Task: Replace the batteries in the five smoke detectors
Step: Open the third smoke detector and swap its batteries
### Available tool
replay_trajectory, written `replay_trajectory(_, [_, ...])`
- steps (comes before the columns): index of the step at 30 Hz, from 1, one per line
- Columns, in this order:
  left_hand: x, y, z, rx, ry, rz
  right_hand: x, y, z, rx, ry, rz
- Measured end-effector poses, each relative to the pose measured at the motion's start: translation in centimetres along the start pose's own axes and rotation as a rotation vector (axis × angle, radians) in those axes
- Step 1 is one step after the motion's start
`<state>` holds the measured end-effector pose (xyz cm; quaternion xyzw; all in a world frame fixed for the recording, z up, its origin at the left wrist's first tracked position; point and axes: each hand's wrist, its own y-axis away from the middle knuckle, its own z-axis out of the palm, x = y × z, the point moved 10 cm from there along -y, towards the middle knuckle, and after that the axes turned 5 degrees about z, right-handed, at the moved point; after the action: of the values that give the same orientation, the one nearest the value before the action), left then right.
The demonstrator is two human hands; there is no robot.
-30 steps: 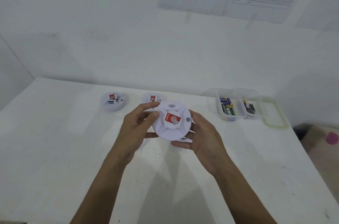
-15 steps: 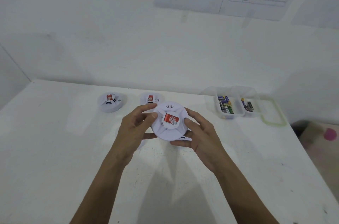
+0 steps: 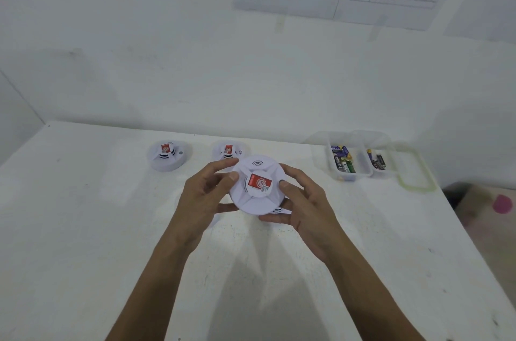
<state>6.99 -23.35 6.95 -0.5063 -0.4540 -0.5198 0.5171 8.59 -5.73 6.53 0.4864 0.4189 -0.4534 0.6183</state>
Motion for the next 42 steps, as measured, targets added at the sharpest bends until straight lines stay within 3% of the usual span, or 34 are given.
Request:
replay_trajectory(34, [-0.3,0.0,-0.2,-0.002,-0.019,0.0,0.6,-0.1,0.0,-0.014,-0.028,0.01])
replay_trajectory(42, [-0.5,0.1,-0.4,0.009,-0.007,-0.008,1.3,-0.4,0.2,-0.066,-0.232,0.088])
